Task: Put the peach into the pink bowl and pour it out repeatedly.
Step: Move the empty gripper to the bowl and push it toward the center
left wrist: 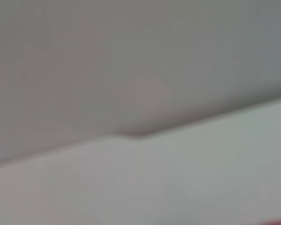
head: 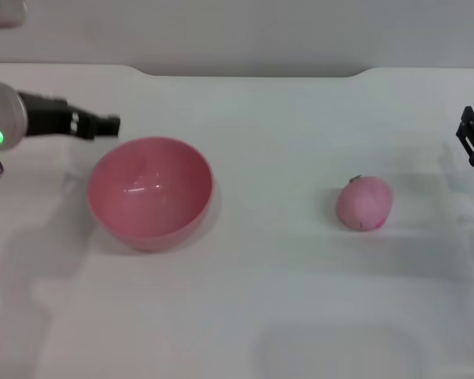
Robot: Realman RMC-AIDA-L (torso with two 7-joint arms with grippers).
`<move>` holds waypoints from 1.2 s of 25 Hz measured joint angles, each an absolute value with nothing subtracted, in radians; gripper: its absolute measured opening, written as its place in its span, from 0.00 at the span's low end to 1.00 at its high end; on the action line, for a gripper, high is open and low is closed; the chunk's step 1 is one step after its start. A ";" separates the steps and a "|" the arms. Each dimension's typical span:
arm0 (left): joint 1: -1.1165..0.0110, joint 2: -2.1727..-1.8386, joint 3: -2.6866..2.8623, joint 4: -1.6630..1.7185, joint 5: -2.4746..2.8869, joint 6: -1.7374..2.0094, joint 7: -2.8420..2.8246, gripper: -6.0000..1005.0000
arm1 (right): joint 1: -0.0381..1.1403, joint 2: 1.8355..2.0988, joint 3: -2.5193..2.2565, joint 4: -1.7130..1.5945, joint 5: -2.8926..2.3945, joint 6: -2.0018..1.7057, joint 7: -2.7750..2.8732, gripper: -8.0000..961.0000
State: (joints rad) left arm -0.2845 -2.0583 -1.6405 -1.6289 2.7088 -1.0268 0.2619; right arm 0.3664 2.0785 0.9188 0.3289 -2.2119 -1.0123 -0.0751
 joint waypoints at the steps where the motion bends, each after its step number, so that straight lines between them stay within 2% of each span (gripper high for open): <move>1: -0.294 -2.059 -1.638 -1.612 2.710 -1.046 0.259 0.84 | 0.367 2.079 0.919 0.327 -2.212 -1.012 -0.075 0.79; 30: -0.356 -2.063 -1.579 -1.444 2.707 -1.061 0.241 0.84 | 0.367 2.079 0.919 0.321 -2.210 -1.012 -0.078 0.79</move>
State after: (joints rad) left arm -0.3558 -2.0632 -1.5791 -1.4442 2.7065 -1.0607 0.2408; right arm 0.3665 2.0785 0.9189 0.3213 -2.2104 -1.0124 -0.0782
